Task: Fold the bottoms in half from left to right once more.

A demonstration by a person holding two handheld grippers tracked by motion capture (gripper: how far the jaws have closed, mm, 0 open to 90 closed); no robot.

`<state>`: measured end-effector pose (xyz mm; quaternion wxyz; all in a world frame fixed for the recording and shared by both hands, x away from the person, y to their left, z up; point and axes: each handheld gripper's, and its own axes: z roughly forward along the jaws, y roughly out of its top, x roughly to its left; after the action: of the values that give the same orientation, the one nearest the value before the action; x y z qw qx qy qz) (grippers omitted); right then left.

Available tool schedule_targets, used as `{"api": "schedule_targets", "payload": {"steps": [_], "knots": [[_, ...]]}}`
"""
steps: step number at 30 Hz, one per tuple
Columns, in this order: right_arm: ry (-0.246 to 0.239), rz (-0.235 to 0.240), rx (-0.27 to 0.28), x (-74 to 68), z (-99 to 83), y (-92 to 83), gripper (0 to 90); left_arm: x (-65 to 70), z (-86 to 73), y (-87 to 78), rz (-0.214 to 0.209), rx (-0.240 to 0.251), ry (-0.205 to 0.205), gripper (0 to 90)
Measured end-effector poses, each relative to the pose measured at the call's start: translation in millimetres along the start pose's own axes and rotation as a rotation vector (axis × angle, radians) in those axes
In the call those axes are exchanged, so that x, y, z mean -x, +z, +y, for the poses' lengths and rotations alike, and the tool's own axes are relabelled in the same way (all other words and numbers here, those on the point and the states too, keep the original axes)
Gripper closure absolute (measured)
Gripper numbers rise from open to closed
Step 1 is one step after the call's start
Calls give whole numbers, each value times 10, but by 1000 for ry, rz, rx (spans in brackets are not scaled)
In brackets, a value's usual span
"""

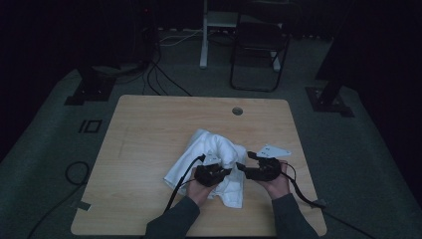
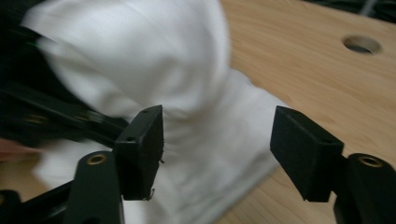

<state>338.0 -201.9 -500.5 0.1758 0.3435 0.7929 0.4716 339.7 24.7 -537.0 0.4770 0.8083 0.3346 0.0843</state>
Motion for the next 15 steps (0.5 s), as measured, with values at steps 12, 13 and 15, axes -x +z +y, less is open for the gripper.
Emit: {"api": "schedule_targets", "payload": {"steps": [12, 13, 15], "knots": [[24, 8, -25, 40, 222, 313, 847, 30, 40, -44, -7, -6, -3, 755], [51, 2, -28, 92, 218, 340, 856, 39, 57, -72, -12, -2, -8, 704], [91, -14, -39, 158, 196, 373, 859, 85, 119, -181, -22, 8, -9, 635]]}}
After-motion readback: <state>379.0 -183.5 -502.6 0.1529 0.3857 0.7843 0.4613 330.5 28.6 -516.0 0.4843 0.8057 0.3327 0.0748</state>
